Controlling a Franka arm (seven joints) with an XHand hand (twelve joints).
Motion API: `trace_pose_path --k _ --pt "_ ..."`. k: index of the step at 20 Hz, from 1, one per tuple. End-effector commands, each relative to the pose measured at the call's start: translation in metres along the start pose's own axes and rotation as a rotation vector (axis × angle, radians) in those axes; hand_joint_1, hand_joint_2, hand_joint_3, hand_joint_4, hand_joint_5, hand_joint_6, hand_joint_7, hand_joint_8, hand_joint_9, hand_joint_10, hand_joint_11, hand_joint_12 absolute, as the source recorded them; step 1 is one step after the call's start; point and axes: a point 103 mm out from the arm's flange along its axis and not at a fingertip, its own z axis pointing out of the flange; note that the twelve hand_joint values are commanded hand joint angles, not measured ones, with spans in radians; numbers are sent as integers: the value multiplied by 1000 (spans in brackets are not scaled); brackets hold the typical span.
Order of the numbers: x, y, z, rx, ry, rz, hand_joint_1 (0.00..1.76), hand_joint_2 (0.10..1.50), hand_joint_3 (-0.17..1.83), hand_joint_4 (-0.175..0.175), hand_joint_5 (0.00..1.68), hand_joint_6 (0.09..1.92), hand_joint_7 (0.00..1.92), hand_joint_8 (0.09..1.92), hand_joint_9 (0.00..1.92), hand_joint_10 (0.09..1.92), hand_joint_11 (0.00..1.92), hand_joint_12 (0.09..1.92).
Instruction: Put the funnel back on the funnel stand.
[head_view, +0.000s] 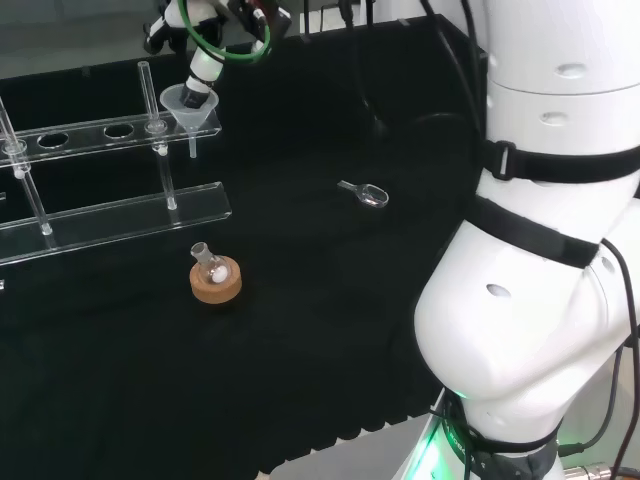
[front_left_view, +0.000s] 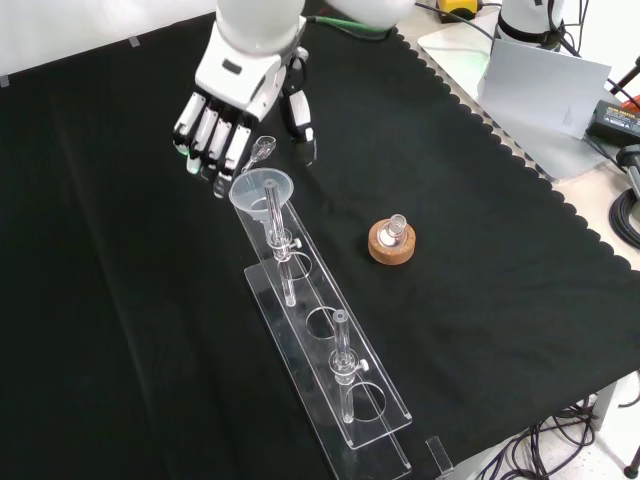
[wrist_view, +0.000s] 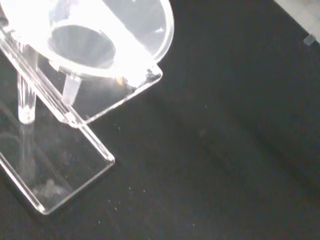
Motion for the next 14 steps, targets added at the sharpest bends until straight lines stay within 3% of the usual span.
trace_pose_path --k 1,8,14 --pt "-13 -57 -8 -145 192 144 498 625 126 32 306 87 728 87 476 561 0 1472" --pt "-2 -123 -9 -216 335 244 500 626 124 31 306 87 728 87 475 567 0 1473" --pt "10 -173 -3 -231 378 309 504 628 123 28 311 87 729 87 478 573 0 1474"
